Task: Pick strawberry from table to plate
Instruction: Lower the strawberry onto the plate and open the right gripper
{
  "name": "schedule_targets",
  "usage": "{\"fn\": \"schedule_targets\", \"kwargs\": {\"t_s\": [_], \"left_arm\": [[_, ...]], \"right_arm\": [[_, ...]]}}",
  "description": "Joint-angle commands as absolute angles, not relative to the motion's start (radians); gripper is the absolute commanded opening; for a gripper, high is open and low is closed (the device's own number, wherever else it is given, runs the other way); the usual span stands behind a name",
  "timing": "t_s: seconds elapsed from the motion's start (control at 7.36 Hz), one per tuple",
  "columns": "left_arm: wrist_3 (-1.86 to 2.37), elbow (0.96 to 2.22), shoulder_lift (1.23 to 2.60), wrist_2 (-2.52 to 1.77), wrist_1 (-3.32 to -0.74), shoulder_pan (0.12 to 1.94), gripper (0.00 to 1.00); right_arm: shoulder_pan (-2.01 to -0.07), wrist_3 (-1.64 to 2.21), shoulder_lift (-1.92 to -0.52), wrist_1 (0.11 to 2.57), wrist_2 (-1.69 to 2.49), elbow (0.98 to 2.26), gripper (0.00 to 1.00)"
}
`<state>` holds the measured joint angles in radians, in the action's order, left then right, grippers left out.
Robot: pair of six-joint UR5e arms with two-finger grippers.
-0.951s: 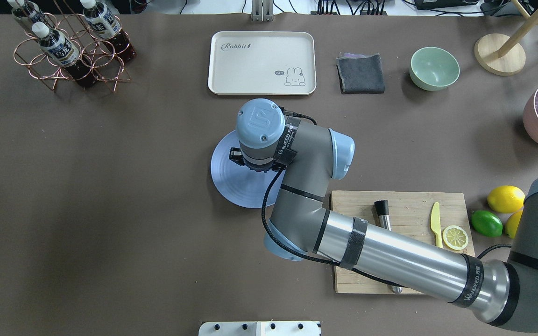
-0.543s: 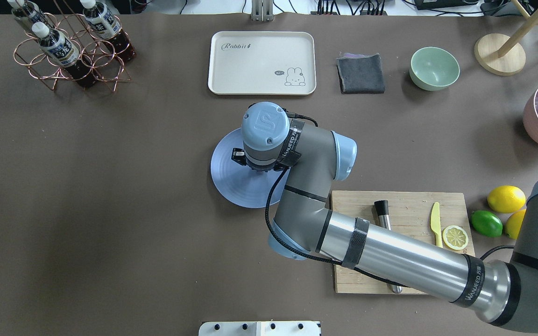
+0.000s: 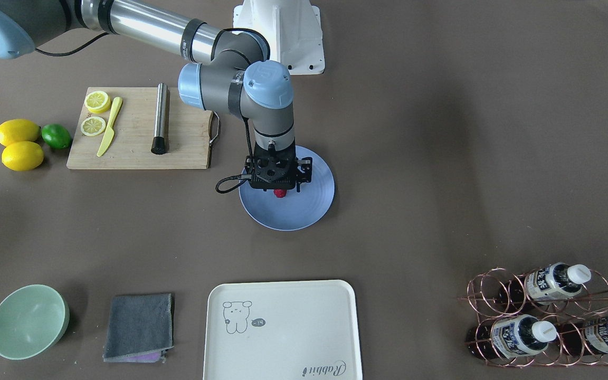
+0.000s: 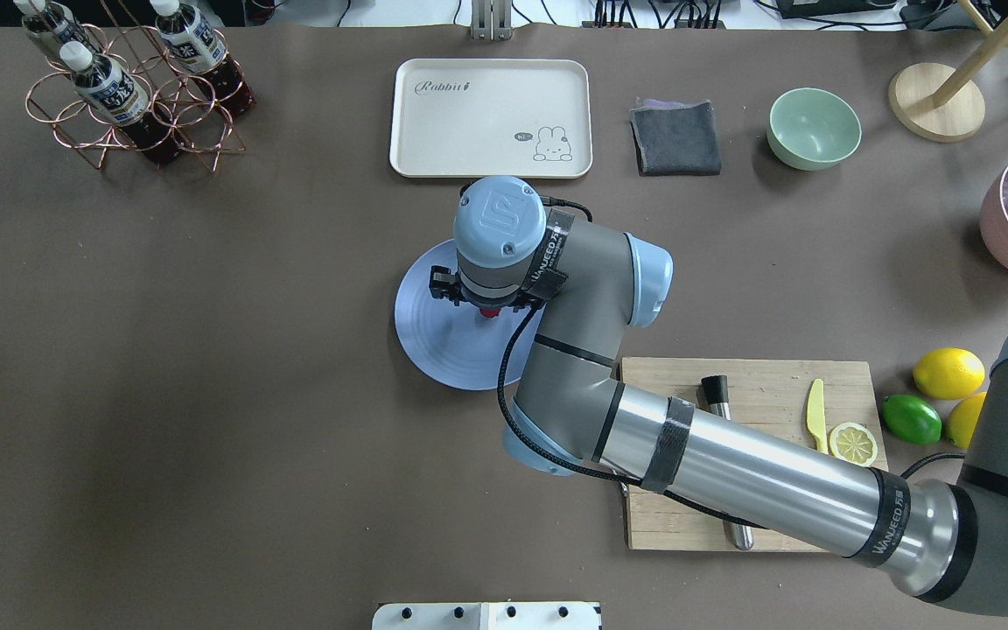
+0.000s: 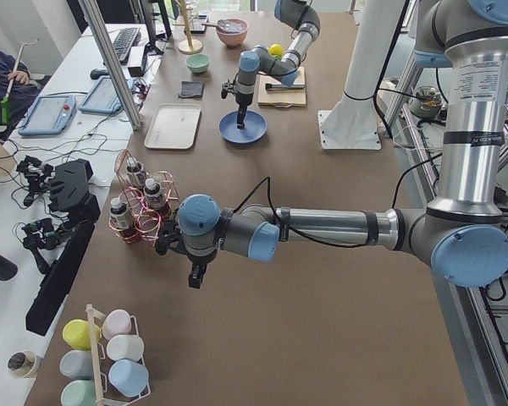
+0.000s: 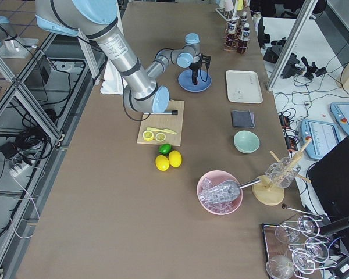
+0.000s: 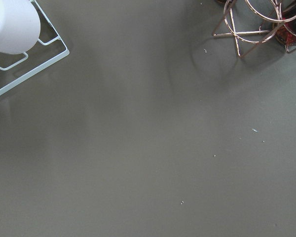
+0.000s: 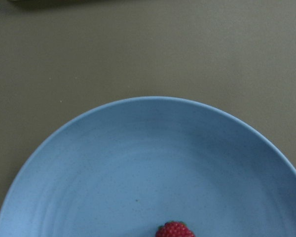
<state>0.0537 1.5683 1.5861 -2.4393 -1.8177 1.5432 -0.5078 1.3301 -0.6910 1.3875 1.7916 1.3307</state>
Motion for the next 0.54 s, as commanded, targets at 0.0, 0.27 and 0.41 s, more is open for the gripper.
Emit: {"fn": "schedule_targets", "kwargs": {"t_s": [0.0, 0.27, 0.41], "left_arm": [[0.054, 1.568, 1.585, -2.439, -1.818, 1.543, 0.98], [0.054, 1.562, 1.562, -2.433, -1.818, 1.543, 0.98], [0.054, 1.563, 1.556, -2.431, -1.816, 1.552, 0.98]], "right_arm": [[-0.569, 1.322, -0.689, 1.420, 1.866, 1.371, 1.00], [-0.687, 1.148, -0.705, 1.654, 1.922, 1.464, 1.00], [-0.777, 1.000, -0.736, 1.768, 1.957, 1.512, 1.00]]}}
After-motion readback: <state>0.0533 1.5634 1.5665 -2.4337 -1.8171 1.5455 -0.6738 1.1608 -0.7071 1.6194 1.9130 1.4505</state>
